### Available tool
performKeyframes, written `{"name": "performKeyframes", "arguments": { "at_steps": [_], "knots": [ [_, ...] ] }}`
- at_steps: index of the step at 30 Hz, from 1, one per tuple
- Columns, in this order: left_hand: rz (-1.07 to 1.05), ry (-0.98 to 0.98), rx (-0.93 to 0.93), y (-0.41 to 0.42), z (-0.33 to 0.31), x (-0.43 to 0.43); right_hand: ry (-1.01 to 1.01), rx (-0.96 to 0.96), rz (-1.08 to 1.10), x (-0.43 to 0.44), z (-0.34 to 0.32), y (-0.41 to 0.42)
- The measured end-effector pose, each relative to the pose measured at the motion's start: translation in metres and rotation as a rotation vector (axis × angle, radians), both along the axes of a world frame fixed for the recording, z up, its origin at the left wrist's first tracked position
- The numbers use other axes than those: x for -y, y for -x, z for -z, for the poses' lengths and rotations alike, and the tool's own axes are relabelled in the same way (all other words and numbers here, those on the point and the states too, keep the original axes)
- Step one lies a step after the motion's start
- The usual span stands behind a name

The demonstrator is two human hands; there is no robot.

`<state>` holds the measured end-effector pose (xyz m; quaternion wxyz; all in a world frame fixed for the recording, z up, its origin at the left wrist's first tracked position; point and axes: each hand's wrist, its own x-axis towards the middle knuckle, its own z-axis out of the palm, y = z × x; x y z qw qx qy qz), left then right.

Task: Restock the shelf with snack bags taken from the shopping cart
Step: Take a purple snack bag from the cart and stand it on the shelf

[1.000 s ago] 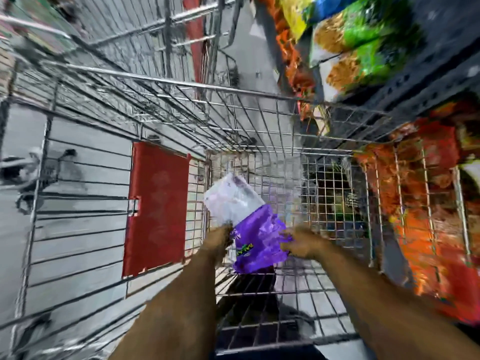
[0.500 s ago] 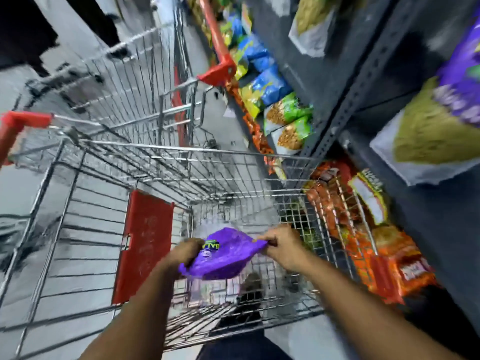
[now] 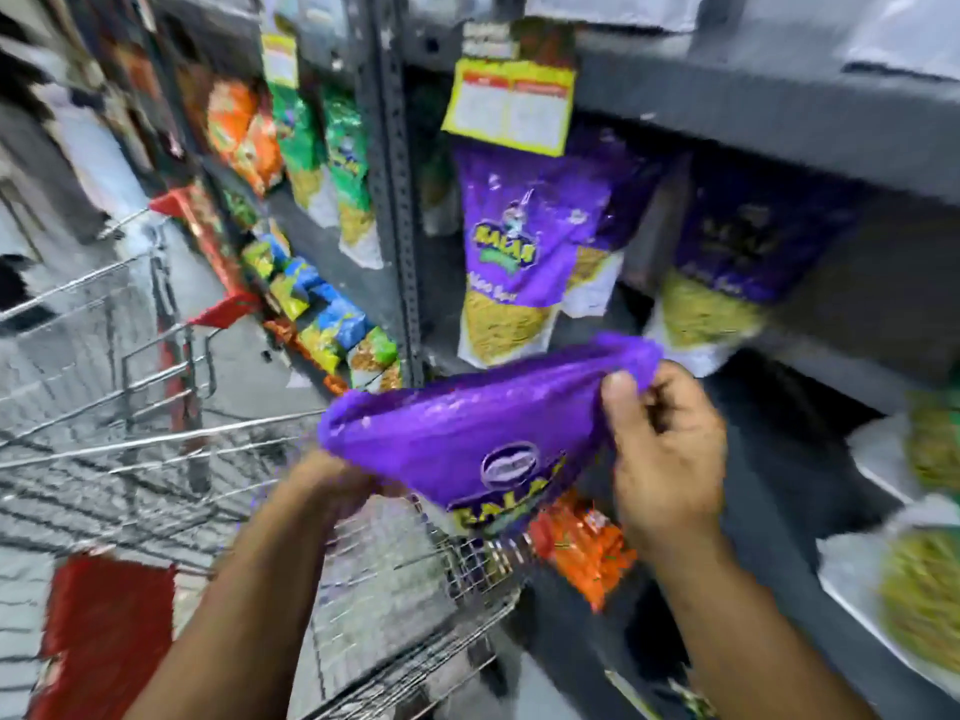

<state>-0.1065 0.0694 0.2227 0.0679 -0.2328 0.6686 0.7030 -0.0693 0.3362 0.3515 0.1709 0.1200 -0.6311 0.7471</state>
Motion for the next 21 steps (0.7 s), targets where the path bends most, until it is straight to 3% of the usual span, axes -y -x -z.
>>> {"name": "performKeyframes", "arguments": {
  "at_steps": [3,6,14,18,21],
  "knots": [
    [0.295,-0.067,-0.127,0.013,-0.103,-0.101,0.068,-0.091,0.174,-0.038,-0.025,0.016],
    [0.372,-0.012,-0.013,0.068,-0.108,-0.135,0.128,-0.110,0.273,-0.060,-0.033,0.031],
    [0.359,-0.129,0.095,0.126,-0.100,-0.180,-0.031,-0.010,0.466,-0.073,0.001,0.067],
    [0.253,-0.212,-0.001,0.124,-0.100,-0.185,-0.006,-0.022,0.465,-0.072,0.004,0.068],
    [0.056,-0.372,-0.098,0.110,-0.082,-0.174,-0.074,-0.014,0.455,-0.071,0.007,0.057]
  ]
}}
